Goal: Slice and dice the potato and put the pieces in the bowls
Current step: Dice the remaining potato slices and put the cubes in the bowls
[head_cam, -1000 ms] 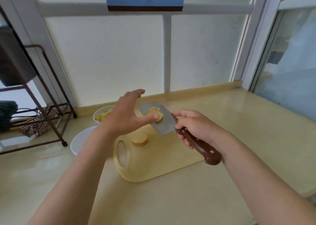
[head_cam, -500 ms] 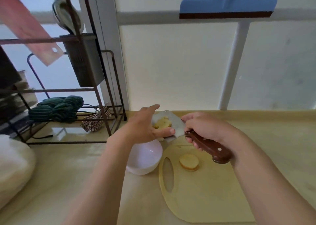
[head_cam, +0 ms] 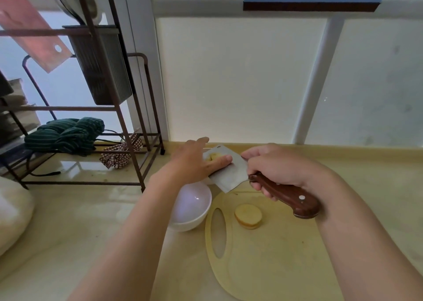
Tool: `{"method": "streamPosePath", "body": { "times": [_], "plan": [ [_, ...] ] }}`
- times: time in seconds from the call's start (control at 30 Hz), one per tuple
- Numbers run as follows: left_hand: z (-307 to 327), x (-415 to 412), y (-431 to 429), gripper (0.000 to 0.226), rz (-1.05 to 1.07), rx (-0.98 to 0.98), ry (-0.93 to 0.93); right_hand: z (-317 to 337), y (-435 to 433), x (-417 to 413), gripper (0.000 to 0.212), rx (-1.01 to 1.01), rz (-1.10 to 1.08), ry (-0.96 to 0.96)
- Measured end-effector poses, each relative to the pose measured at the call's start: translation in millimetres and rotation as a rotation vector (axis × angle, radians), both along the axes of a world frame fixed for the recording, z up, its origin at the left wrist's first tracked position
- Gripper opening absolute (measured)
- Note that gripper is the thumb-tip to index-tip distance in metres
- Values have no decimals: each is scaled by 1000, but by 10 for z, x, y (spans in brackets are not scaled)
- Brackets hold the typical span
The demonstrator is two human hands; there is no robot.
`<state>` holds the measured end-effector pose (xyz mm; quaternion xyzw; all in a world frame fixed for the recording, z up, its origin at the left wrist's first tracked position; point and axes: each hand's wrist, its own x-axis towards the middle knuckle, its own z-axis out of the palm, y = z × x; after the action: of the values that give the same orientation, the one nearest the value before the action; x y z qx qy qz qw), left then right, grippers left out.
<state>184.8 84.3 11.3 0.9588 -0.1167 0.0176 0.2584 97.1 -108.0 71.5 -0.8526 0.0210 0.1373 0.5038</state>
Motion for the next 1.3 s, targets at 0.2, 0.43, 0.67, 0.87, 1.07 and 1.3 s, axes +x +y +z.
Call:
{"method": "streamPosePath", "body": {
  "times": [0.2, 0.43, 0.67, 0.87, 1.07, 1.3],
  "plan": [
    [-18, 20, 17, 101, 22, -114, 53, 104, -69, -68, 43, -32, 40, 6],
    [-35, 21, 30, 90, 113, -202, 75, 189, -169, -96, 28, -81, 88, 1],
    [-56, 12, 47, 81, 174, -251, 113, 227, -305, -100, 31, -46, 76, 11],
    [-61, 29, 89, 66, 228, -219, 98, 308, -421, -152, 32, -32, 60, -1],
    [-45, 44, 98, 42, 257, -266, 91, 374, -462, -225, 32, -58, 70, -10],
    [43, 7, 116, 37, 359, -563, 46, 372, -470, -223, 30, -88, 68, -12]
  ]
}}
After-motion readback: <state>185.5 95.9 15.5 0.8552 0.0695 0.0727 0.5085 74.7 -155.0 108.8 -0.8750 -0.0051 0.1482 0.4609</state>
